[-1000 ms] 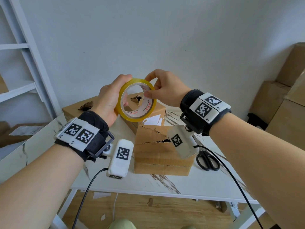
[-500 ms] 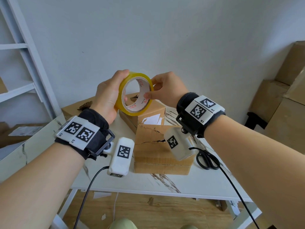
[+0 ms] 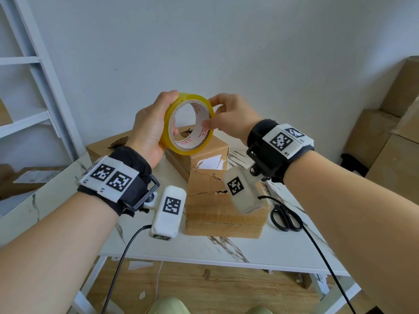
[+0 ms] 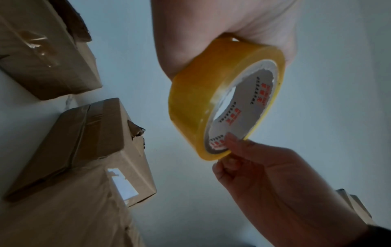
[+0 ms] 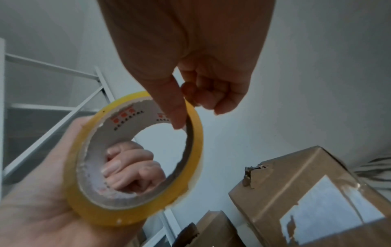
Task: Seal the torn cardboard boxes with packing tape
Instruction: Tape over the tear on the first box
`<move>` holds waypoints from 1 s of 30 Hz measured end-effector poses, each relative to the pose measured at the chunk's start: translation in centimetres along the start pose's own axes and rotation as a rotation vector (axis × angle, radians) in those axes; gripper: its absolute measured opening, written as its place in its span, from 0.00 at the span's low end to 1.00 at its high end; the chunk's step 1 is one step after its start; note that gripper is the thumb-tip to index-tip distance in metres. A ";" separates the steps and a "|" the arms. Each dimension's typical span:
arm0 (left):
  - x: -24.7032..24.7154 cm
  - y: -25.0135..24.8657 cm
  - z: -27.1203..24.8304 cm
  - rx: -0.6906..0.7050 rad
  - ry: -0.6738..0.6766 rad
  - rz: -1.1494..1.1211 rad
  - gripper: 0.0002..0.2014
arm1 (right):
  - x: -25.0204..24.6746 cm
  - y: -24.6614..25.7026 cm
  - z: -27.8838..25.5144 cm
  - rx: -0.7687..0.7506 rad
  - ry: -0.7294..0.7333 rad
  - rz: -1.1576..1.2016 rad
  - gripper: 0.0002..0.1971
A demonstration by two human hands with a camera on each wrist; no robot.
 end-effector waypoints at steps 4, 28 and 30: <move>-0.2 0.2 0.0 -0.029 -0.032 -0.024 0.16 | 0.1 0.2 0.0 -0.031 0.040 -0.164 0.13; -0.7 1.3 0.7 -0.068 0.004 -0.194 0.19 | -0.1 -0.8 0.5 -0.002 -0.035 -0.195 0.16; -0.7 1.2 0.6 -0.066 0.023 -0.224 0.21 | -0.3 -0.8 0.4 -0.003 -0.024 -0.130 0.16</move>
Point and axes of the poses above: each hand's wrist, its own z-axis towards the middle knuckle, its own x-axis out of the palm, y = z × x, the point moved 1 cm from there along z, towards the middle knuckle, and after that the axes turned 12 degrees about z, right-handed, at the moved point
